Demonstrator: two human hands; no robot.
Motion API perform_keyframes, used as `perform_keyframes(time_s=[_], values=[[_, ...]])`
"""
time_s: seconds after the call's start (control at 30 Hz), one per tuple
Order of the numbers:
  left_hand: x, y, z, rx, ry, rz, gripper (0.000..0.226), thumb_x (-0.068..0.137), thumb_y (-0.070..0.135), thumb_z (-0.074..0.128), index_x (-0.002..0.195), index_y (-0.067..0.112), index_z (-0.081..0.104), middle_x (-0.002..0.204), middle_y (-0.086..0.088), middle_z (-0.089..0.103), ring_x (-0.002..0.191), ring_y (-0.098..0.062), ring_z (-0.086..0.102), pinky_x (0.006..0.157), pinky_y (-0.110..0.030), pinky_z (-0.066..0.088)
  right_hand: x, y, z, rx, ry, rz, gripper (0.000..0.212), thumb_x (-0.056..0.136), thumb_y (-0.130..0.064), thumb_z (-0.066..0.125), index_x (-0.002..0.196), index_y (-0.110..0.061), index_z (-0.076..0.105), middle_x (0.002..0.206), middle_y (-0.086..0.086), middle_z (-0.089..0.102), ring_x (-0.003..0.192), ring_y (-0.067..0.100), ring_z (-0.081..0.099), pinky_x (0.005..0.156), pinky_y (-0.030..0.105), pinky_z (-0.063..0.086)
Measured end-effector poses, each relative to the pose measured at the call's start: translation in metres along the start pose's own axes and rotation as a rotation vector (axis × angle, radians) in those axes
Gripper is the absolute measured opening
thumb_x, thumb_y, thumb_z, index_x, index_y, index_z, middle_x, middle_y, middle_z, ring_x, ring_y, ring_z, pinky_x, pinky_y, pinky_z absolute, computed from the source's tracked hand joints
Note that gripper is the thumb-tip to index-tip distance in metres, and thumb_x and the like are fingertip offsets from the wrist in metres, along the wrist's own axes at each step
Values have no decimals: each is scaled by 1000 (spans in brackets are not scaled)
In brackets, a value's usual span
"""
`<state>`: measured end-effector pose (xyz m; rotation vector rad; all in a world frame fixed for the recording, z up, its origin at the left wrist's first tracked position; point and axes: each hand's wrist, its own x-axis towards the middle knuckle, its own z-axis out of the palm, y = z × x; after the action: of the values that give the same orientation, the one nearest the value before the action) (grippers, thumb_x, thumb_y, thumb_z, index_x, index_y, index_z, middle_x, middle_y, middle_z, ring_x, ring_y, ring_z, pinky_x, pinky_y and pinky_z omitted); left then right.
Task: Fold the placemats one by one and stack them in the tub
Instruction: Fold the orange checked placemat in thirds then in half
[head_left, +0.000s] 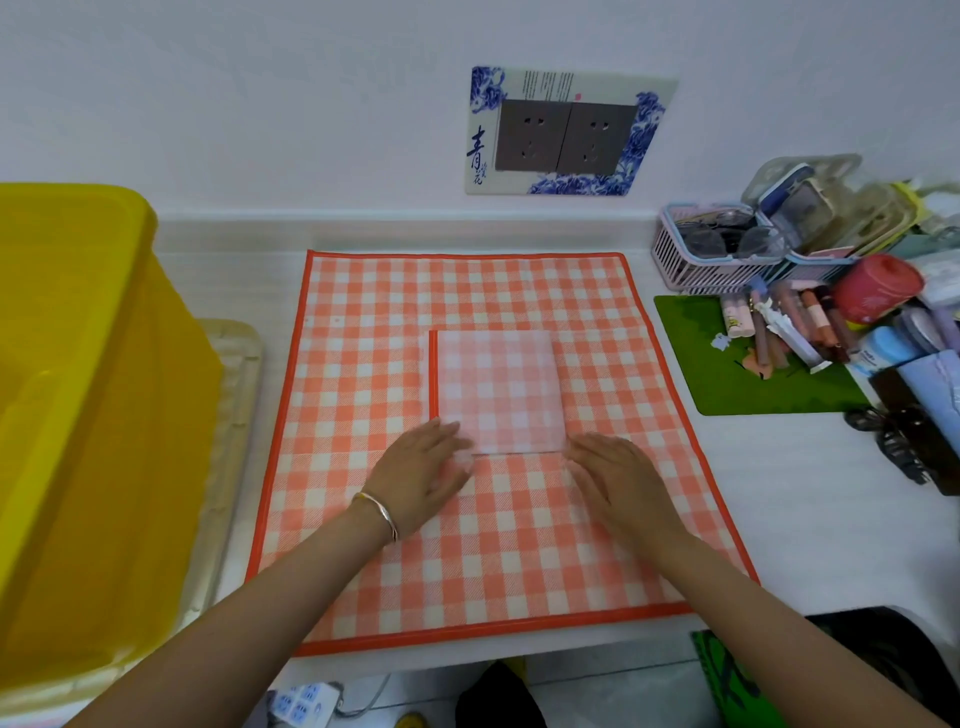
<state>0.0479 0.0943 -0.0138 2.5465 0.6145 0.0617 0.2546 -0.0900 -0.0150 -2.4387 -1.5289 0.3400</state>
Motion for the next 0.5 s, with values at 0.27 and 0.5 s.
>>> perform_keyframes(time_s=[0.27, 0.5], values=[[46, 8, -28, -645, 241, -616, 63, 92, 31, 55, 144, 11, 25, 146, -10, 36, 130, -27, 40, 104, -37, 36, 62, -32, -26, 742, 53, 549, 38, 94, -26, 55, 130, -18, 45, 130, -1, 51, 104, 12, 51, 90, 31, 48], [61, 5, -47, -854, 149, -819, 49, 94, 24, 54, 137, 6, 39, 135, -13, 50, 118, -30, 52, 95, -35, 42, 87, -28, -22, 1024, -70, 707, 44, 90, -27, 61, 128, -7, 52, 124, 7, 60, 108, 24, 59, 97, 41, 48]])
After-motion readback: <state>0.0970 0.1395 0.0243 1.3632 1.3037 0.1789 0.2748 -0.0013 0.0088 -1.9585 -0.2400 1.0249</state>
